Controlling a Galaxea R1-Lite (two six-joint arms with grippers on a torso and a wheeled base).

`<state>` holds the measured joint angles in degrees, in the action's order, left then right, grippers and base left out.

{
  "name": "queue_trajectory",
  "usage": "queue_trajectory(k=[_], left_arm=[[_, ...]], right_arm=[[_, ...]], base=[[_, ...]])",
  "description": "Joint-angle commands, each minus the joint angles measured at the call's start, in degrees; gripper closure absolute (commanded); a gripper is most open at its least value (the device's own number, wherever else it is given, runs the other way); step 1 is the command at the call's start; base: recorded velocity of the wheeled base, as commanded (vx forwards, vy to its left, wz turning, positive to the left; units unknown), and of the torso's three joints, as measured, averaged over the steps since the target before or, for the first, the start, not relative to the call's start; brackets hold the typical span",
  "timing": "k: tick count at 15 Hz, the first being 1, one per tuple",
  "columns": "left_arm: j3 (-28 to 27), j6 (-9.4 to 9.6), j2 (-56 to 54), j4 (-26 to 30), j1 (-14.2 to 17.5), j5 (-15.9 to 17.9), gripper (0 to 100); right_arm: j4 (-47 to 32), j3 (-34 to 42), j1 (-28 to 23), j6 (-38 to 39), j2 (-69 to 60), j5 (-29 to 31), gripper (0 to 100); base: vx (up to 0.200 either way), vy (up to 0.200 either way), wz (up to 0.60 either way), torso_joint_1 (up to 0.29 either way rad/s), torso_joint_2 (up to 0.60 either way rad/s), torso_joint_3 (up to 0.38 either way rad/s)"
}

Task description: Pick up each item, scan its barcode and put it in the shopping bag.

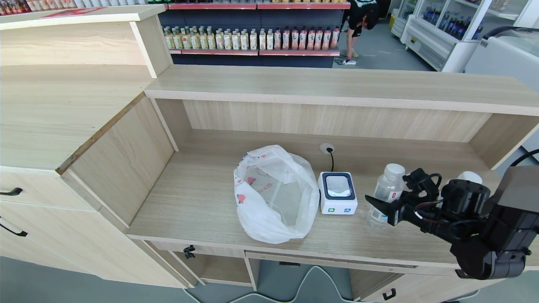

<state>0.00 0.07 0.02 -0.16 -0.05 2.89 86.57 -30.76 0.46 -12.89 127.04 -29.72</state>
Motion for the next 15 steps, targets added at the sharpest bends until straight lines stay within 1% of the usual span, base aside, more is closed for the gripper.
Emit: queue_trajectory(k=[1, 3, 5, 7, 8, 9, 10, 12, 13, 14, 15], left_arm=[[0.0, 0.01, 0.0, 0.0, 0.0, 0.0, 0], [0.0, 0.01, 0.0, 0.0, 0.0, 0.0, 0], [0.0, -0.07, 0.0, 0.0, 0.0, 0.0, 0], [0.0, 0.01, 0.0, 0.0, 0.0, 0.0, 0], [0.0, -0.07, 0.0, 0.0, 0.0, 0.0, 0], [0.0, 0.01, 0.0, 0.0, 0.0, 0.0, 0], [-0.1, 0.01, 0.0, 0.0, 0.0, 0.0, 0], [-0.1, -0.07, 0.0, 0.0, 0.0, 0.0, 0], [0.0, 0.01, 0.0, 0.0, 0.0, 0.0, 0], [0.0, 0.01, 0.0, 0.0, 0.0, 0.0, 0], [0.0, 0.01, 0.0, 0.0, 0.0, 0.0, 0]], right_arm=[[1.7, 0.7, -0.6, 0.5, -0.7, -2.9, 100], [1.7, 1.0, -1.3, 2.5, -3.5, -7.3, 100], [1.6, -0.2, -1.5, 6.7, -6.5, -8.7, 100], [0.6, -2.7, -1.3, 14.0, -11.4, -11.9, 100], [-2.3, -5.3, -1.3, 19.7, -16.4, -14.8, 100], [-4.0, -6.7, -1.3, 22.0, -18.7, -16.6, 100], [-8.3, -11.2, -1.3, 28.3, -24.6, -23.1, 100], [-8.9, -15.7, -1.3, 37.1, -30.4, -32.8, 100], [-8.6, -17.2, -1.0, 42.0, -32.9, -36.5, 100], [-8.5, -18.4, 0.4, 46.5, -35.4, -38.9, 100], [-8.2, -19.4, 3.0, 51.0, -37.5, -39.3, 100]], base=[[0.000, 0.000, 0.00, 0.000, 0.00, 0.000], [0.000, 0.000, 0.00, 0.000, 0.00, 0.000], [0.000, 0.000, 0.00, 0.000, 0.00, 0.000], [0.000, 0.000, 0.00, 0.000, 0.00, 0.000], [0.000, 0.000, 0.00, 0.000, 0.00, 0.000], [0.000, 0.000, 0.00, 0.000, 0.00, 0.000], [0.000, 0.000, 0.00, 0.000, 0.00, 0.000], [0.000, 0.000, 0.00, 0.000, 0.00, 0.000], [0.000, 0.000, 0.00, 0.000, 0.00, 0.000], [0.000, 0.000, 0.00, 0.000, 0.00, 0.000], [0.000, 0.000, 0.00, 0.000, 0.00, 0.000]])
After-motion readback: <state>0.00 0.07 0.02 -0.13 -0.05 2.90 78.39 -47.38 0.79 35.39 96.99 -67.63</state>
